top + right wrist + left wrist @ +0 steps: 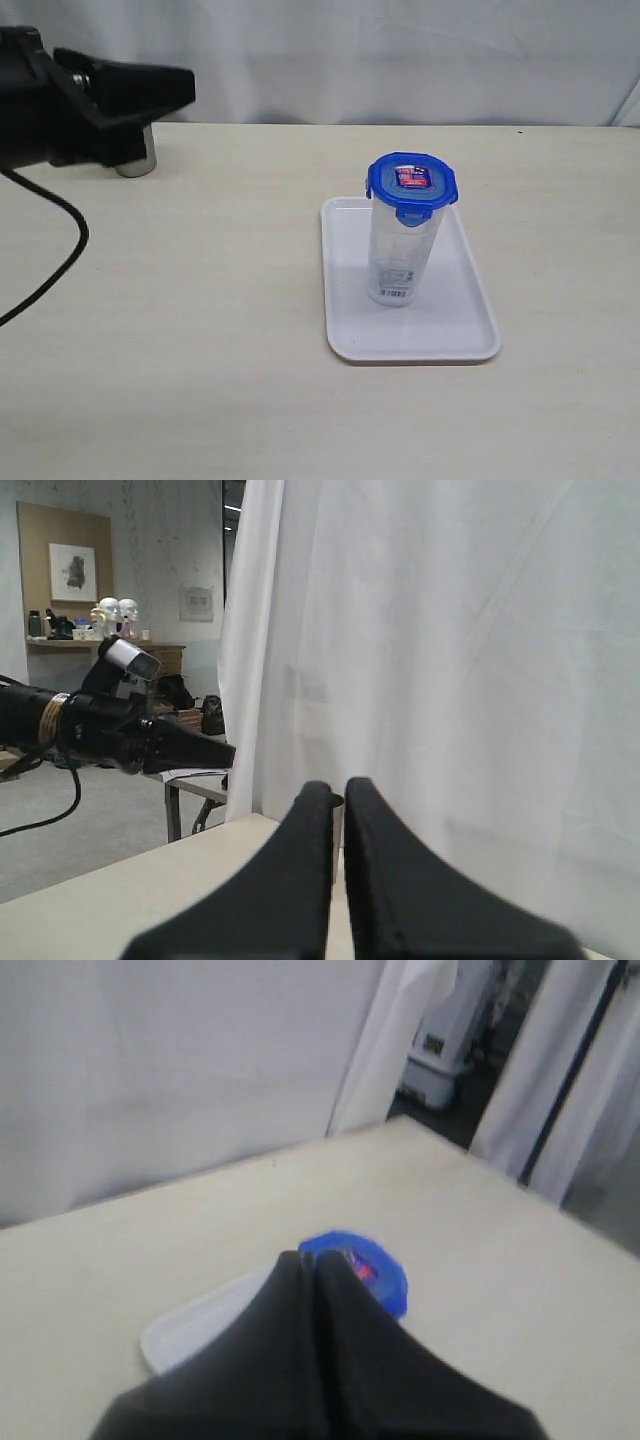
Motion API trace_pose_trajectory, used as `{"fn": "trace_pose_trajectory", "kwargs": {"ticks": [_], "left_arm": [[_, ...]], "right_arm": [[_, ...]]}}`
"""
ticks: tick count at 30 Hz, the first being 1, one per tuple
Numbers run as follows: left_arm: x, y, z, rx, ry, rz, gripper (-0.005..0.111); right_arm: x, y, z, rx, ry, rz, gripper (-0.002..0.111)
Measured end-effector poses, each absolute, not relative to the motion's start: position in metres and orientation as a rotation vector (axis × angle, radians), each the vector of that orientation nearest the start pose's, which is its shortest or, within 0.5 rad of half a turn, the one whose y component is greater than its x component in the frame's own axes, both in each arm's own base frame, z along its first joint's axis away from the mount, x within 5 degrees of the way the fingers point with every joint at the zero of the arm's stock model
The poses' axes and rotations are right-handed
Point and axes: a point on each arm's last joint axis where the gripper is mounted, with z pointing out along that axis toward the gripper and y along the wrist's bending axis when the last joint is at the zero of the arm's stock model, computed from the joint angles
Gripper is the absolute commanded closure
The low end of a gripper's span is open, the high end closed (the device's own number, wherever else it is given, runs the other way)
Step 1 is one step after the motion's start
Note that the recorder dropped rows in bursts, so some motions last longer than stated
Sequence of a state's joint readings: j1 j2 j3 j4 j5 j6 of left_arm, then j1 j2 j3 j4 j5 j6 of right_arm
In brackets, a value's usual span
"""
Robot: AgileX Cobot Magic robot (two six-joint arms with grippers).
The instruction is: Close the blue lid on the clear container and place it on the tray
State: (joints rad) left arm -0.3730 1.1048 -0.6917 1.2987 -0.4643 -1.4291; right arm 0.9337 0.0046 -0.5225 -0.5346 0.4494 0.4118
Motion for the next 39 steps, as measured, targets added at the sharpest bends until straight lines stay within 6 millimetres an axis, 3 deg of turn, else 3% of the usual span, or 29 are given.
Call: {"fn": "trace_pose_trajectory", "kwargs": {"ticks": [4, 8, 12, 18, 28, 33, 39], "left_arm": [[0.201, -0.120, 0.319, 0.429, 1.583, -0.707, 0.107], [0.190, -0.120, 0.311, 0.392, 1.544, -0.569, 0.107], [0.175, -0.121, 0.307, 0.524, 1.523, -0.408, 0.107], [0.158, -0.112, 0.305, 0.600, 1.477, -0.341, 0.107], [0.125, -0.065, 0.287, 0.504, 1.432, -0.216, 0.107], [0.101, -0.033, 0.273, 0.332, 1.390, -0.135, 0.107], [0.073, -0.010, 0.259, 0.183, 1.324, -0.006, 0.107]], "right_arm": [[0.015, -0.013, 0.342, -0.499, 1.294, 0.565, 0.104], [0.015, -0.013, 0.342, -0.499, 1.294, 0.565, 0.104], [0.015, -0.013, 0.342, -0.499, 1.294, 0.565, 0.104], [0.015, -0.013, 0.342, -0.499, 1.294, 0.565, 0.104], [0.015, -0.013, 0.342, -0.499, 1.294, 0.565, 0.104], [0.015, -0.013, 0.342, -0.499, 1.294, 0.565, 0.104], [0.015, -0.013, 0.342, -0.499, 1.294, 0.565, 0.104]]}}
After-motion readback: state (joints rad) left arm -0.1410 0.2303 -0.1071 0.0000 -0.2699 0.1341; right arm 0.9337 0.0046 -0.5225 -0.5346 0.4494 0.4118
